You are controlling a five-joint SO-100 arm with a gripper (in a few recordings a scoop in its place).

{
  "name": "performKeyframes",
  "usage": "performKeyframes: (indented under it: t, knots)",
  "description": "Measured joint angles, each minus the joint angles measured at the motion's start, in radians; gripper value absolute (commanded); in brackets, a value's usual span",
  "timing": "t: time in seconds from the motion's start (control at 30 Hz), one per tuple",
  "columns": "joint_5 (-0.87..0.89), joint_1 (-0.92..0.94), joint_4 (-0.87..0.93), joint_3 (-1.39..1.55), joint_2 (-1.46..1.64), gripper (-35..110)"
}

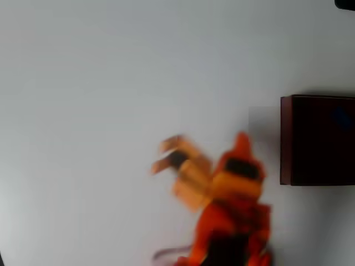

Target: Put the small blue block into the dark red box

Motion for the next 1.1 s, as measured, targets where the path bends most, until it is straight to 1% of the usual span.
performKeyframes:
  t: [0.17,0.27,0.37,0.53,0.73,0.87,1.1]
  knots:
    - [0.009,-0.213,0.120,0.235,0.525,18]
    - [0.006,-0.319,0.183,0.319,0.692,16]
    - [0.008,-0.426,0.238,0.393,0.730,13]
    - [0.005,-0.569,0.250,0.488,0.741,6]
    - [-0.017,-0.623,0.238,0.571,0.747,0]
    - [-0.017,-0.603,0.235,0.583,0.750,0]
    - [-0.017,-0.632,0.235,0.586,0.750,0]
